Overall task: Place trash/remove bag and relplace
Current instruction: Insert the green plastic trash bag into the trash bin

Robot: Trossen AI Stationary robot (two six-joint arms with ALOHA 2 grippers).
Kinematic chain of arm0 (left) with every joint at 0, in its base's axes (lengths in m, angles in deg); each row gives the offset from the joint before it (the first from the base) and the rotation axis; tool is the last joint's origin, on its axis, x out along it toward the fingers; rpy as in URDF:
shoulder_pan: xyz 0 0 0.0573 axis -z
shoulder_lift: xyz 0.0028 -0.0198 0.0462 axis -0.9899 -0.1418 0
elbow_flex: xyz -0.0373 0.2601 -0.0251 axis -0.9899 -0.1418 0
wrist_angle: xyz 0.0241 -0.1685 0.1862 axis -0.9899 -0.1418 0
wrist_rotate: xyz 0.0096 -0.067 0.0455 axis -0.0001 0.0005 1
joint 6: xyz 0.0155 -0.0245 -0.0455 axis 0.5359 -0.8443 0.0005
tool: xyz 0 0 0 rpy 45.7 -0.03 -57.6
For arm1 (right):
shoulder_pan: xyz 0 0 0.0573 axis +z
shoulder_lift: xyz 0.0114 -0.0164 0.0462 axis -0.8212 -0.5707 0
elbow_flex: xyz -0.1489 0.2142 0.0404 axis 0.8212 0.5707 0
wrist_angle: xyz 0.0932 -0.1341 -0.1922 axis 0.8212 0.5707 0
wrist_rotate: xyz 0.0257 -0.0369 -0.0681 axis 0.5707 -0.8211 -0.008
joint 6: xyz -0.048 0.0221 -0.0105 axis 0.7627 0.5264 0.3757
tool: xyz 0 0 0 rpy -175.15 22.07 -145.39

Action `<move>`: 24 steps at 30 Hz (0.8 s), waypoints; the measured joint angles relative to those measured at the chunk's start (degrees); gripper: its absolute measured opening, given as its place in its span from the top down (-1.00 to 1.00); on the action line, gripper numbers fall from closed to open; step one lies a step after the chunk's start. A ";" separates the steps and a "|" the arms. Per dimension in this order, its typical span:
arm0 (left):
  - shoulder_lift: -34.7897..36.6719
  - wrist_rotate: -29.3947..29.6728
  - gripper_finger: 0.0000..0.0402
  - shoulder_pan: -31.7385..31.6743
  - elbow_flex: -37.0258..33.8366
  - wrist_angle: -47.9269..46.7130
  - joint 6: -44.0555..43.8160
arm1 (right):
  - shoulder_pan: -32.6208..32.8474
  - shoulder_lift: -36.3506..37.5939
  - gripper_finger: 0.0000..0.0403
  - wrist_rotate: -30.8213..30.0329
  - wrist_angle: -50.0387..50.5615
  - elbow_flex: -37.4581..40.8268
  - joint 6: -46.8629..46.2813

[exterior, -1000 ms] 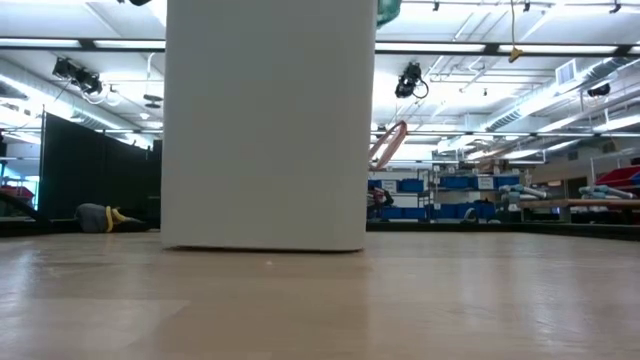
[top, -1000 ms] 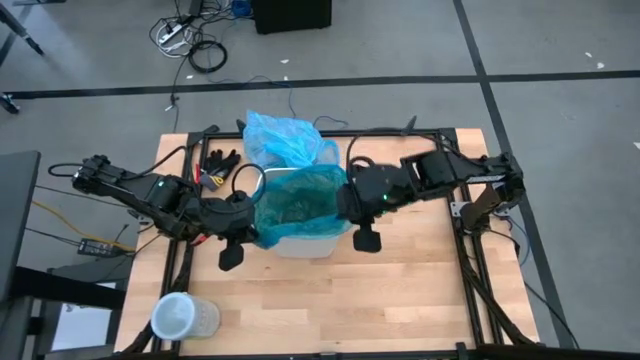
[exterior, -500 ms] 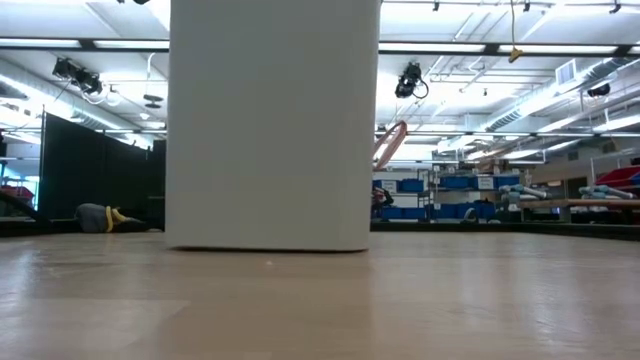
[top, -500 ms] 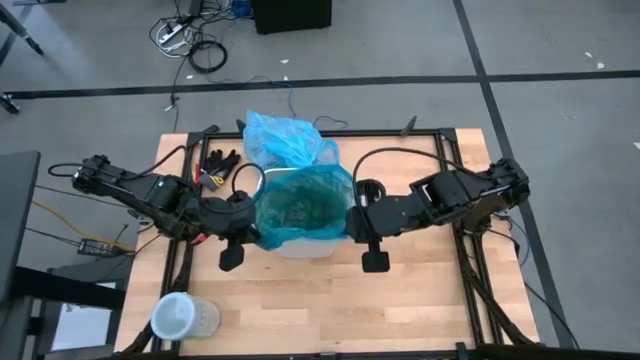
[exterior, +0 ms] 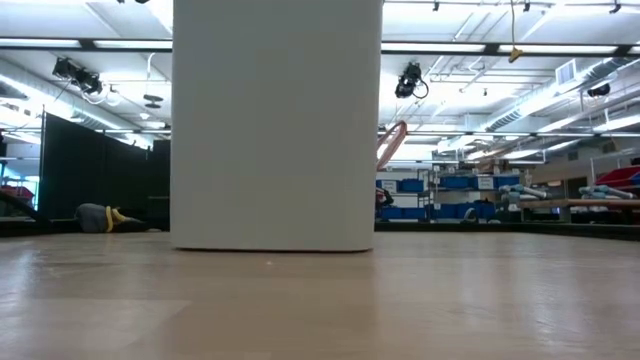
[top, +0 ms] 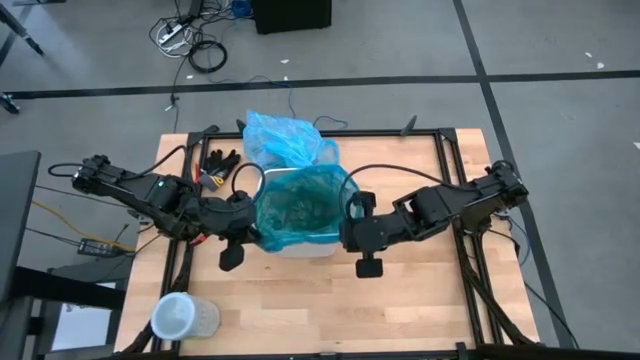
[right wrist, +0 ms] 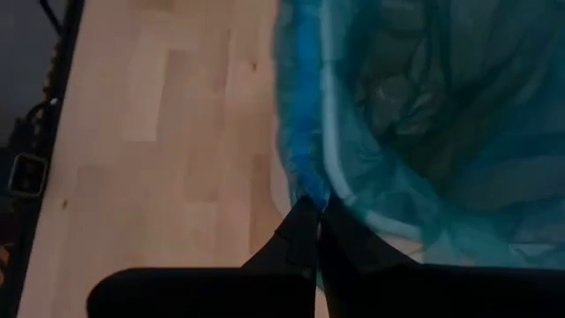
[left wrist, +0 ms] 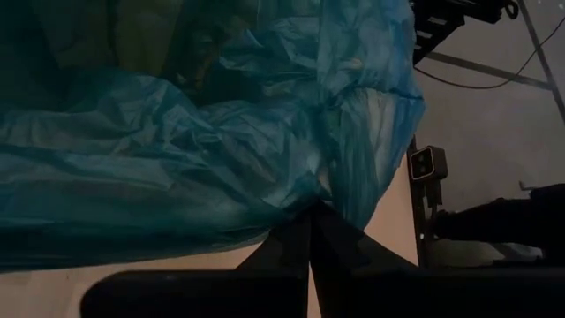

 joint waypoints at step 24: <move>-1.22 2.66 0.96 -0.09 0.07 -0.24 0.58 | -1.29 0.38 0.51 1.08 4.24 1.72 -5.95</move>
